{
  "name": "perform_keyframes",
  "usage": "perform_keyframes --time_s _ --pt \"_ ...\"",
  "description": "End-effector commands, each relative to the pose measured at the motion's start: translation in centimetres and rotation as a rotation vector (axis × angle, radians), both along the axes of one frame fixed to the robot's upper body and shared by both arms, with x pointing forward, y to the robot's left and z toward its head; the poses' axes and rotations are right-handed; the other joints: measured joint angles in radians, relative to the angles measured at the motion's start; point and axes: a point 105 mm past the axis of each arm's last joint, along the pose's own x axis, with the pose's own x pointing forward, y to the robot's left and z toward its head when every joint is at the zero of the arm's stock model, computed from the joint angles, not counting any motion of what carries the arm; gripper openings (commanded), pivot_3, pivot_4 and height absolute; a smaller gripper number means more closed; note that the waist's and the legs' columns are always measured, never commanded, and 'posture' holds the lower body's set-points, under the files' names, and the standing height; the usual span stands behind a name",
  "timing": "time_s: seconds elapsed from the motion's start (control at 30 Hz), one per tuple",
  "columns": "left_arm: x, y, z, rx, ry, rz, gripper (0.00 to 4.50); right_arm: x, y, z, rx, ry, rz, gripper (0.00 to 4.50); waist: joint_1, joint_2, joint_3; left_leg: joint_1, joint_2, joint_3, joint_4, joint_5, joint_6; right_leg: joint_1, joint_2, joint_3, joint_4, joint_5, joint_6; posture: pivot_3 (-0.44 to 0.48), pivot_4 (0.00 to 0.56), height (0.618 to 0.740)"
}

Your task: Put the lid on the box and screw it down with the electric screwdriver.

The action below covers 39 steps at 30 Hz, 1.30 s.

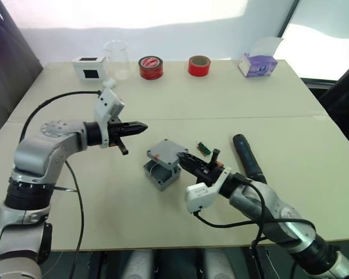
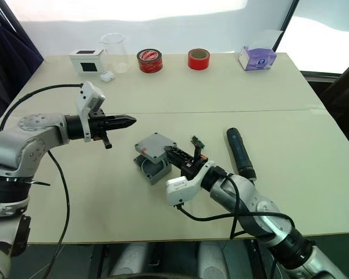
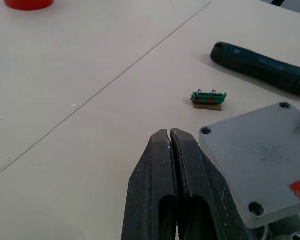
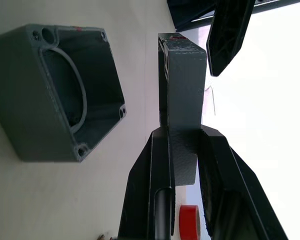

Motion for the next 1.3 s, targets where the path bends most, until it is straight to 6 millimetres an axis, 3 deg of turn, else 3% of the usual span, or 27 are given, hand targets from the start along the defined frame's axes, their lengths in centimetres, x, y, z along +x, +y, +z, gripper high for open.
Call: perform_keyframes --time_s 0.03,0.33,0.8,1.07,1.1,1.13,1.17,1.2,1.23,1.27,1.3 --pt "-0.4 -0.4 0.8 0.018 -0.055 -0.03 0.04 -0.3 0.7 0.0 -0.02 -0.009 0.027 0.12 -0.001 0.0 0.0 0.0 0.0 0.0 0.0 0.0 0.0 0.0 0.0 0.0 0.0 0.0 0.0 0.0 0.15 0.74" --pt "-1.3 -1.0 -0.4 0.087 -0.065 -0.088 0.04 0.2 1.1 -1.2 -0.092 0.028 0.015 0.12 -0.002 0.0 0.0 0.001 0.0 0.0 0.0 0.0 0.0 0.001 0.0 0.0 0.0 0.0 0.0 0.0 0.15 0.74" --pt "-1.4 -1.1 -1.4 0.146 -0.078 -0.12 0.04 0.4 1.5 -1.2 -0.099 0.035 0.008 0.12 -0.001 0.0 0.0 0.002 0.0 0.0 0.0 0.0 0.0 0.001 0.001 0.0 0.001 0.0 0.0 0.0 0.15 0.74" --pt "-2.0 -1.6 -4.4 0.309 -0.087 -0.218 0.04 0.5 1.3 -1.9 -0.117 0.066 -0.006 0.12 -0.001 0.0 0.0 0.002 0.0 0.0 0.0 0.0 0.0 0.002 0.001 0.0 0.001 0.0 0.0 0.0 0.15 0.74" --pt "-2.0 -1.7 -5.1 0.338 -0.079 -0.234 0.0 0.6 1.3 -2.0 -0.118 0.071 -0.009 1.18 0.0 0.0 0.0 0.002 0.0 0.0 0.0 0.0 0.0 0.002 0.001 0.0 0.001 0.0 0.0 0.0 0.15 0.74" --pt "-2.0 -1.8 -5.8 0.362 -0.071 -0.249 0.0 0.6 1.2 -2.1 -0.119 0.076 -0.013 1.33 0.001 0.0 0.0 0.002 -0.001 0.0 0.0 0.0 0.0 0.002 0.001 -0.001 0.001 0.0 0.0 0.0 0.15 0.74" --pt "-2.0 -1.8 -6.2 0.377 -0.067 -0.258 0.0 0.6 1.2 -2.1 -0.12 0.079 -0.014 1.86 0.001 0.0 -0.001 0.002 -0.001 0.0 0.0 0.0 0.0 0.002 0.001 -0.001 0.001 0.0 0.0 0.0 0.15 0.74" --pt "-2.0 -1.8 -6.5 0.388 -0.067 -0.268 0.0 0.6 1.2 -2.2 -0.121 0.081 -0.016 2.05 0.0 -0.001 -0.001 0.002 -0.001 0.0 0.0 0.0 0.0 0.003 0.001 -0.001 0.001 0.0 0.0 0.0 0.15 0.74" --pt "-2.1 -2.0 -6.8 0.395 -0.068 -0.28 0.0 0.6 1.1 -2.2 -0.123 0.083 -0.017 2.69 0.0 -0.001 -0.002 0.004 -0.001 0.0 0.0 0.0 0.0 0.004 0.001 -0.001 0.0 0.0 0.0 0.0 0.15 0.74" --pt "-2.1 -2.0 -7.0 0.399 -0.07 -0.289 0.0 0.6 1.1 -2.2 -0.124 0.084 -0.017 2.89 0.0 -0.001 -0.002 0.007 -0.001 0.0 0.0 0.0 0.001 0.008 0.001 -0.001 0.0 0.0 0.0 0.0 0.15 0.74" --pt "-2.1 -2.0 -7.1 0.402 -0.071 -0.294 0.0 0.5 1.1 -2.2 -0.124 0.084 -0.017 3.38 0.0 -0.001 -0.002 0.011 -0.001 -0.001 -0.001 -0.001 0.002 0.012 0.001 -0.001 -0.001 -0.001 -0.001 0.0 0.15 0.74"
